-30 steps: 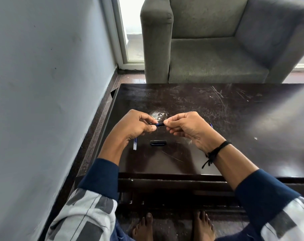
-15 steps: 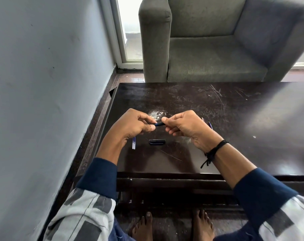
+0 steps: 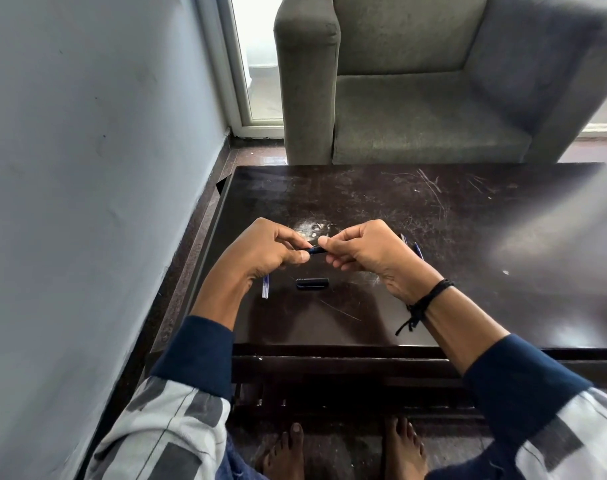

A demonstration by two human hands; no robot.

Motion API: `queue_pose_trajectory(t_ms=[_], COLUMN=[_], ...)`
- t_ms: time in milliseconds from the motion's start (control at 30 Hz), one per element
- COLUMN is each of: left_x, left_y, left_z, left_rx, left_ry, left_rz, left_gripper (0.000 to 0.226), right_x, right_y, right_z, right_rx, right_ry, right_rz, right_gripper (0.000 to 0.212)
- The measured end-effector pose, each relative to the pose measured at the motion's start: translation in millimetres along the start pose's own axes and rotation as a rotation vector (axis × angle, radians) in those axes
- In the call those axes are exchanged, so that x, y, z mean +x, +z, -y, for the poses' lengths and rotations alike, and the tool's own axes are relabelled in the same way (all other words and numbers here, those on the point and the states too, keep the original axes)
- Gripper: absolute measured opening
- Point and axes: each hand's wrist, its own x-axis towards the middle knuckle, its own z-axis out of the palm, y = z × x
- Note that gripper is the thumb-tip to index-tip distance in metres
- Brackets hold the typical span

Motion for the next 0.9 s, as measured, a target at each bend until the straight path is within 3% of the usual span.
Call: queue_pose_trajectory(t_ms=[133, 300, 500, 700, 900], left_x=[0.2, 2.0, 3.9, 3.9, 1.8], left_y=[0.8, 1.7, -0.4, -0.5, 0.2], left_z=[-0.8, 0.8, 2.6, 2.5, 1.5], left_rx=[-0.006, 0.002, -0.019, -0.019, -0.013], left_ry=[-0.008, -0.007, -0.017, -0.001, 0.006], left_rz=[-0.003, -0.004, -0.019, -0.022, -0.021], left_gripper=[0.016, 0.015, 0.017, 0.015, 0.018], right_x=[0.0, -0.9, -2.3, -1.1, -0.3], right_y=[-0.2, 1.6, 0.1, 1.6, -0.3], right_z=[0.4, 0.0, 1.9, 0.5, 1.1], right_rx=[0.014, -0.009, 0.014, 0.004, 0.02], right_ry=[-0.043, -0.024, -0.063, -0.038, -0.06], right_rz=[-0.007, -0.027, -0.012, -0.021, -0.013], right_gripper=[0.023, 0.029, 0.019, 0.027, 0.02])
